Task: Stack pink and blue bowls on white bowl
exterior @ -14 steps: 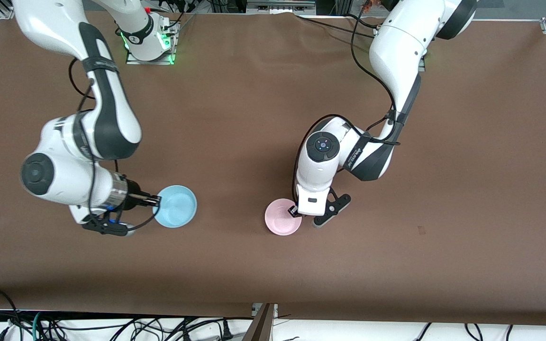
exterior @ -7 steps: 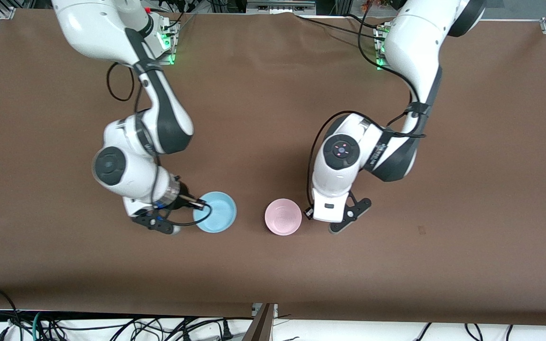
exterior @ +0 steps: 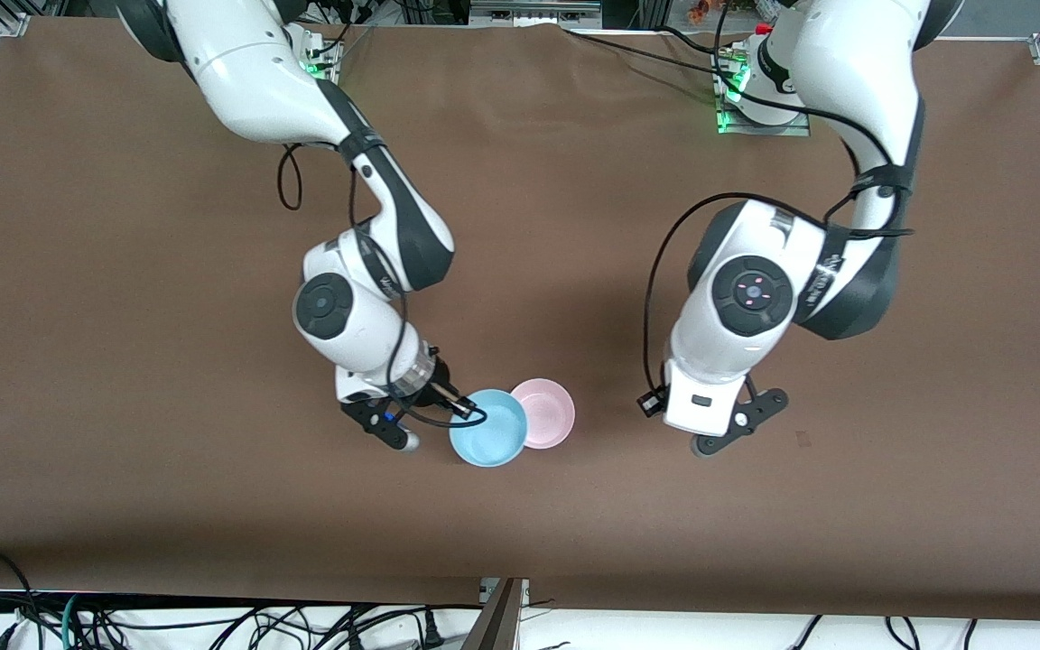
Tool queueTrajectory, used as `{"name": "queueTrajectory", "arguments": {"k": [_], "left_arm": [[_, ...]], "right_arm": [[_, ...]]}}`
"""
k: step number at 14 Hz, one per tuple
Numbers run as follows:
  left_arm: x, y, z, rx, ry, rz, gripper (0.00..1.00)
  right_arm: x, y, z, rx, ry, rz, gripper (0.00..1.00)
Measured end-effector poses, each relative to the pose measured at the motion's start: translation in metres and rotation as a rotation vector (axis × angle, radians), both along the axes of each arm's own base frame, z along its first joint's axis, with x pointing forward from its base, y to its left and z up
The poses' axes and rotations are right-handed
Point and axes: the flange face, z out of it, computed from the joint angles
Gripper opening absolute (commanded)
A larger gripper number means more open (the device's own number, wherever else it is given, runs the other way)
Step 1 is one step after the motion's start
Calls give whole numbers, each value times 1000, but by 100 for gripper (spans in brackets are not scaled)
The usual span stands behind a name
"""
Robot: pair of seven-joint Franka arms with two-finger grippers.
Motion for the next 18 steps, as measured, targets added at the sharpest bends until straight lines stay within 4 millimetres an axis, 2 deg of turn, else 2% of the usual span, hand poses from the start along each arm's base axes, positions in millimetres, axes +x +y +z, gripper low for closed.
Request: {"name": "queueTrajectory", "arguments": {"k": [4, 6, 11, 18], "left_arm": [[6, 47, 30, -17, 33, -92, 0], [7, 70, 40, -15, 48, -137, 0], [13, 104, 45, -11, 64, -215, 0], [19, 160, 64, -9, 58, -325, 0]], "right_arm": [[-31, 49, -22, 13, 59, -65, 0], [-40, 59, -25, 5, 91, -77, 0], [-44, 56, -34, -28, 141, -75, 0], [-40, 54, -43, -19, 123, -85, 0]]}}
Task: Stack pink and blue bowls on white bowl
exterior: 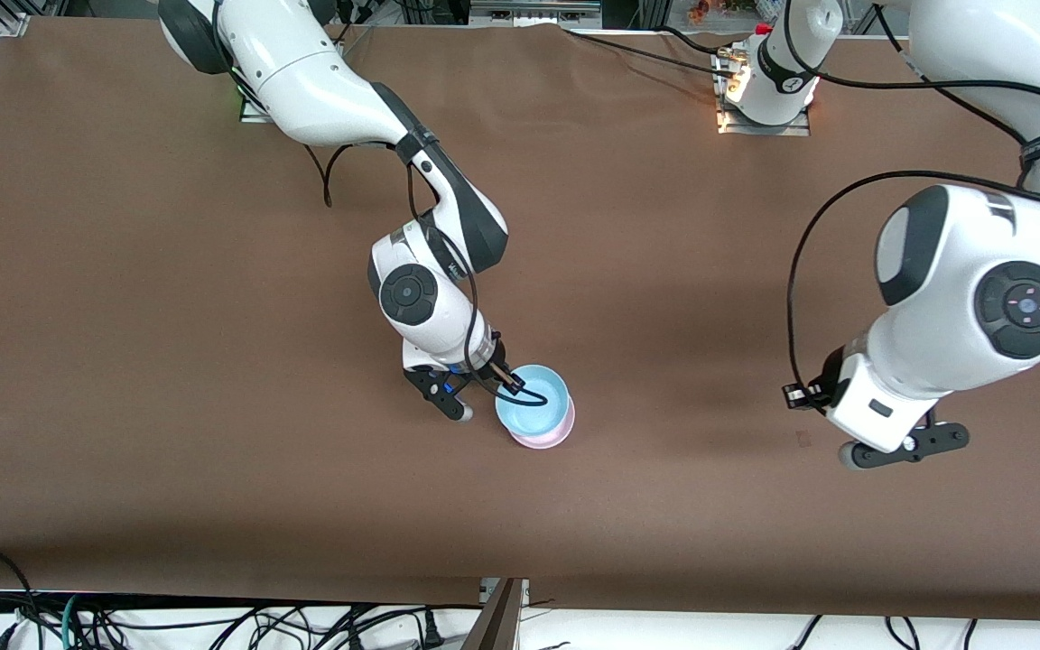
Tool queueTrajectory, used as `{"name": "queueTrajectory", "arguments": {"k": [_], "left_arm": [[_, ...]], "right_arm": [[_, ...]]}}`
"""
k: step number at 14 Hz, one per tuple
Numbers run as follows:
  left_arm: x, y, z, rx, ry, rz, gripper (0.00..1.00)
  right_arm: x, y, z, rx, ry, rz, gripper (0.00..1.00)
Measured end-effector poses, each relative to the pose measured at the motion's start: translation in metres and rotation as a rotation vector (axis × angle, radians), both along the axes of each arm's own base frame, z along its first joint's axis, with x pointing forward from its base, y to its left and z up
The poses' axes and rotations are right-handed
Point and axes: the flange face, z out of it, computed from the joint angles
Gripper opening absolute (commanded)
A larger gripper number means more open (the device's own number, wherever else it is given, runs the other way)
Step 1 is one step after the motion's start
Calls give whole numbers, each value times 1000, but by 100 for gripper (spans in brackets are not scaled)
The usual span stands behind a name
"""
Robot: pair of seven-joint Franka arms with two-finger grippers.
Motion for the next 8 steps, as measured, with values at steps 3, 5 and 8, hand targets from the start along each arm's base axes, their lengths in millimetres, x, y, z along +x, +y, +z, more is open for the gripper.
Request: {"name": "queueTrajectory", "arguments": {"k": [3, 5, 8], "left_arm": [[0, 22, 5, 1, 10, -41, 0], [1, 37, 8, 1, 9, -69, 0], [0, 59, 10, 1, 20, -112, 0]], "right_arm": [[1, 1, 1, 5, -8, -1, 0], [2, 2, 4, 12, -17, -7, 0], [1, 5, -2, 16, -28, -9, 0]]}}
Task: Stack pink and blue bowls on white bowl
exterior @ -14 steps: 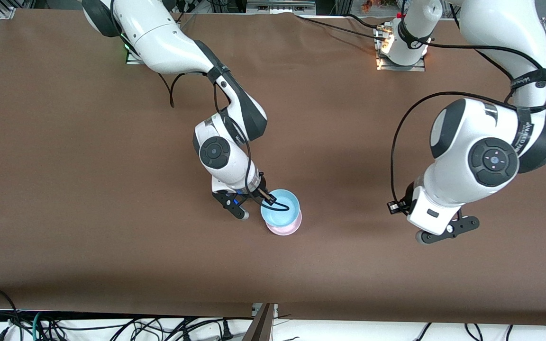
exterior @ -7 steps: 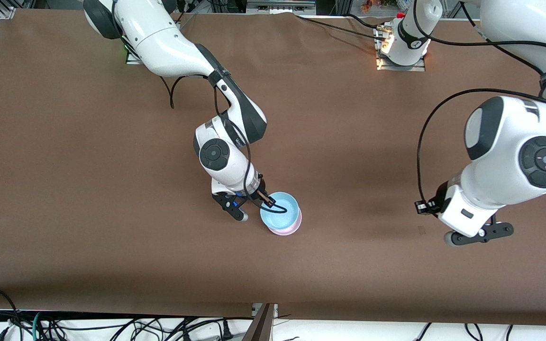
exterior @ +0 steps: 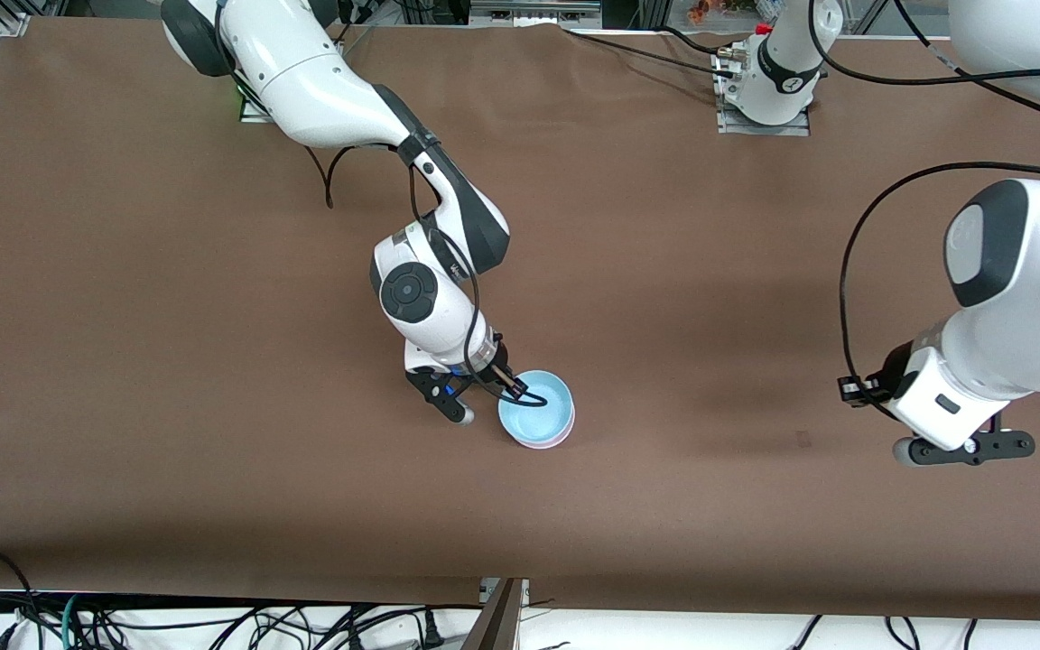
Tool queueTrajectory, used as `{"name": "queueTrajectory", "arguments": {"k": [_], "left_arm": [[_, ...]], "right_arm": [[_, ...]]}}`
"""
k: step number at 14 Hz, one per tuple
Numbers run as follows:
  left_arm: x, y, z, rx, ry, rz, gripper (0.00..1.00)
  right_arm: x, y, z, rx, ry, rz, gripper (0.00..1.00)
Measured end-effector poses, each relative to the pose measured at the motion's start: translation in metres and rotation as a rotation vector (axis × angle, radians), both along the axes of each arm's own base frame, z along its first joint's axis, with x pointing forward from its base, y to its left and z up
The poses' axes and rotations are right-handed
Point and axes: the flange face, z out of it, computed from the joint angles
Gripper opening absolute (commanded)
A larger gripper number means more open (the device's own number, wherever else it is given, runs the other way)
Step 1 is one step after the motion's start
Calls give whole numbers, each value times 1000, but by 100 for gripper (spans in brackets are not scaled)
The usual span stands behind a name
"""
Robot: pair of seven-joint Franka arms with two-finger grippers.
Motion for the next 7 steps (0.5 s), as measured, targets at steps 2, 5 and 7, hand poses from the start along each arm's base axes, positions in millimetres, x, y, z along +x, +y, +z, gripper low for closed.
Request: {"name": "queueTrajectory", "arguments": {"k": [2, 5, 7], "left_arm": [[-2, 10, 0, 0, 5, -17, 0], [-8, 18, 6, 1, 10, -30, 0], [-12, 26, 11, 2, 10, -52, 0]], "right_arm": [[-2, 2, -9, -2, 0, 1, 0], [-4, 6, -18, -3, -2, 4, 0], [-4, 6, -19, -4, -3, 4, 0]]}}
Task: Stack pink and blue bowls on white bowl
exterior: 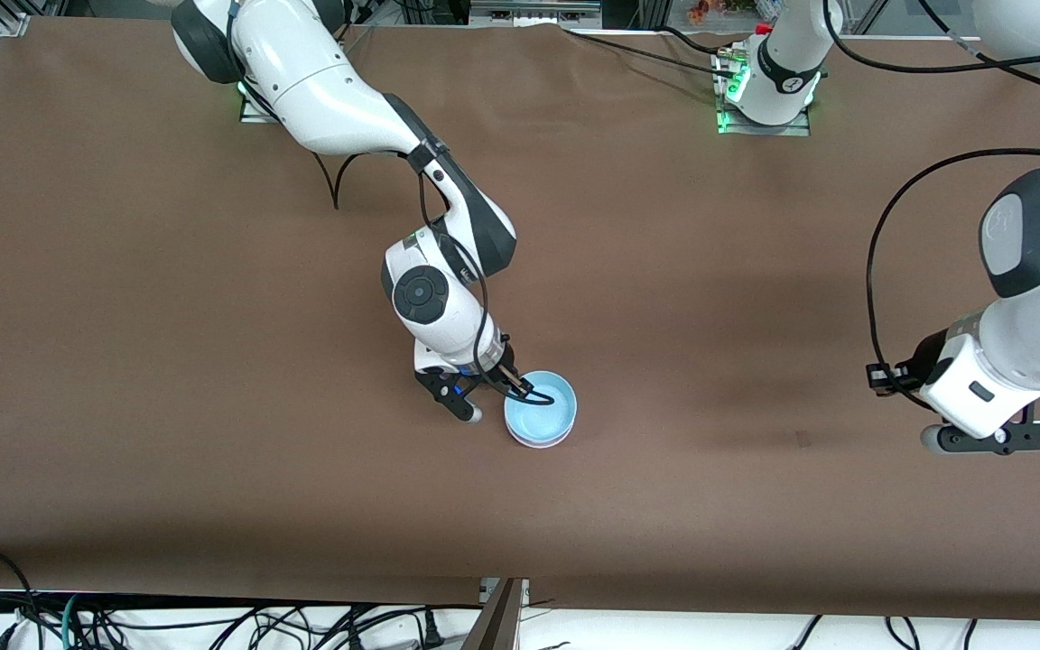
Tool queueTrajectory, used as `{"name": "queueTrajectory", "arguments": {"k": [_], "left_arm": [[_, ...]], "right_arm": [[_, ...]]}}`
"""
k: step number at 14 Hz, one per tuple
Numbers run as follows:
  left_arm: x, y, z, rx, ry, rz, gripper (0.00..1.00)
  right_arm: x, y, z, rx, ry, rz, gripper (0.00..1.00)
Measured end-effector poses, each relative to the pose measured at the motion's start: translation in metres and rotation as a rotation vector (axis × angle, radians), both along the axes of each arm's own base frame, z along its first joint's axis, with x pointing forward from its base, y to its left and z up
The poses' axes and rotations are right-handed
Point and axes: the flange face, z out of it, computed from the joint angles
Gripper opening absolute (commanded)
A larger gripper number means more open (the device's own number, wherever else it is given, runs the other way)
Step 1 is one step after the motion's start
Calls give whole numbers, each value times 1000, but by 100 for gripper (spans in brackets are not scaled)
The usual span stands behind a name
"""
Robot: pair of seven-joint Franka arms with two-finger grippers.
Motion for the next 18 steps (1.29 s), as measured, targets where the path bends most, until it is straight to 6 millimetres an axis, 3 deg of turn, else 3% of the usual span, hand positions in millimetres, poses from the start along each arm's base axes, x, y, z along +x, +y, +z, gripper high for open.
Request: {"name": "queueTrajectory", "arguments": {"k": [2, 3, 4, 5, 6, 9, 10, 11, 12, 15, 16, 18], "left_arm": [[-5, 11, 5, 0, 1, -19, 0], [-8, 16, 8, 1, 3, -24, 0], [-11, 18, 10, 1, 4, -26, 0], [-14, 19, 13, 2, 5, -29, 0], [-18, 19, 15, 3, 6, -32, 0], [-33, 16, 26, 6, 11, -38, 0], [-38, 16, 30, 8, 10, -38, 0], [-43, 16, 35, 9, 8, -38, 0], [-48, 17, 39, 11, 6, -38, 0], [-61, 19, 52, 14, -3, -35, 0], [-64, 22, 56, 15, -6, -30, 0], [-70, 32, 63, 17, -12, -14, 2]], "right_arm": [[0, -1, -1, -10, -6, 6, 0], [0, -1, -2, -18, -9, 10, 8], [0, -1, -3, -22, -10, 13, 26], [0, -1, -4, -24, -10, 13, 51], [0, -2, -5, -25, -10, 14, 61], [2, -4, -3, -33, -7, 13, 72], [4, -7, -1, -43, 3, 14, 95], [8, -13, 4, -60, 12, 11, 100], [15, -21, 15, -78, 2, 7, 100], [39, -61, 80, -163, -62, 93, 100], [47, -84, 103, -187, -64, 118, 100], [67, -148, 144, -218, -37, 129, 100]]}}
